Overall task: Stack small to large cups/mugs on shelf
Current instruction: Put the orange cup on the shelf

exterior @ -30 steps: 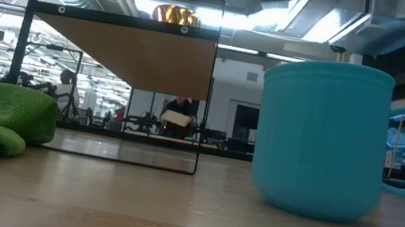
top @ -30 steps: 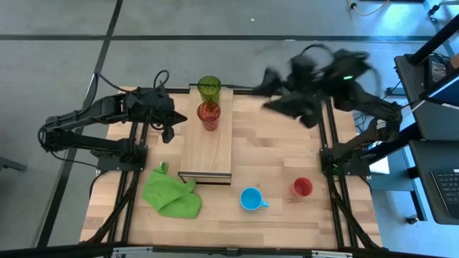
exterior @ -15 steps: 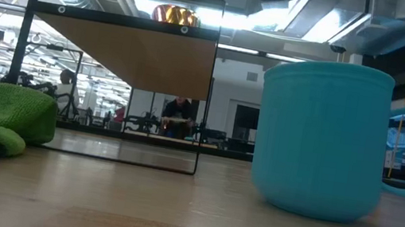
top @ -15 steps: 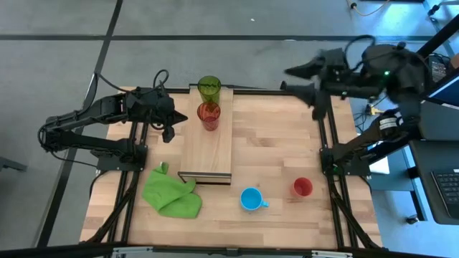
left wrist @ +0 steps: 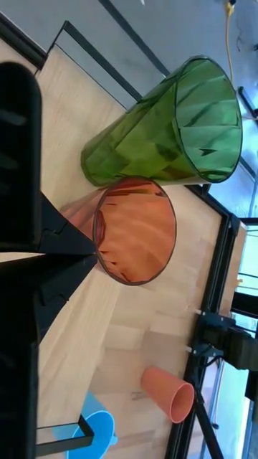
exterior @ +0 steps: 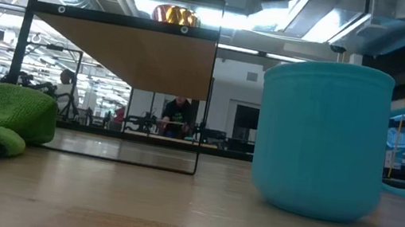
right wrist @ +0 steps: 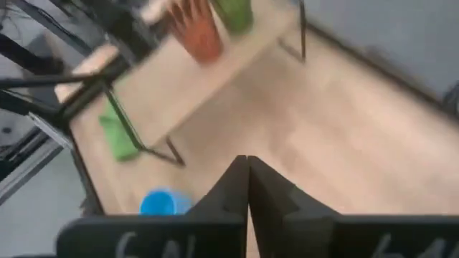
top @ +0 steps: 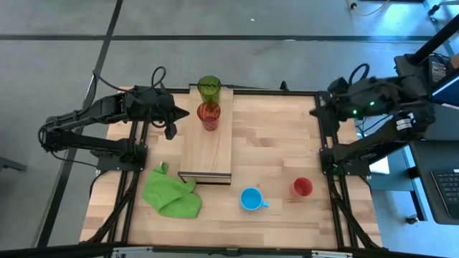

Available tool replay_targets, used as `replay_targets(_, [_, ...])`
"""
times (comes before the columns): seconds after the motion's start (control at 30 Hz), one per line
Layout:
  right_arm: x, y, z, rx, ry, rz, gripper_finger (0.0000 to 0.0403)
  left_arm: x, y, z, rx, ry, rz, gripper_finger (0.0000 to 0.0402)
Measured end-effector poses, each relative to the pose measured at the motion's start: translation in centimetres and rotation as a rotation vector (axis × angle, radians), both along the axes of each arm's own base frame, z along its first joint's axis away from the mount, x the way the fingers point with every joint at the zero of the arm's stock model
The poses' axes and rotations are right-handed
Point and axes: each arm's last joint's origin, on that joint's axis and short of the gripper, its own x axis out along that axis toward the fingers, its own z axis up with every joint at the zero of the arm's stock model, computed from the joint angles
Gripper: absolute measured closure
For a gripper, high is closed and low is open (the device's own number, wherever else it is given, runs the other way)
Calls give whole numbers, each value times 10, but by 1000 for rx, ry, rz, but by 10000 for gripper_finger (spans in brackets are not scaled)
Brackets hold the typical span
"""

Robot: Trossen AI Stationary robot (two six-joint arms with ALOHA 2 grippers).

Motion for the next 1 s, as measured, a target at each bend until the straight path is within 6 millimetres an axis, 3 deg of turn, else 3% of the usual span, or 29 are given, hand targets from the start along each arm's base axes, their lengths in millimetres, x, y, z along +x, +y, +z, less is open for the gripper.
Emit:
replay_targets(0.23, [-8, 13, -62, 292, 213, 18, 399, 0, 0, 0, 0, 0, 0, 401])
replay_targets(0.47, [-10, 36, -125, 424, 470, -1, 382, 0, 0, 0, 2, 1, -1, 401])
replay_targets(0.77, [2, 69, -165, 518, 479, -22, 370, 0, 0, 0, 3, 2, -2, 401])
replay_targets(1.0, [0, 88, -187, 576, 501, -80, 286, 0, 0, 0, 3, 2, -2, 401])
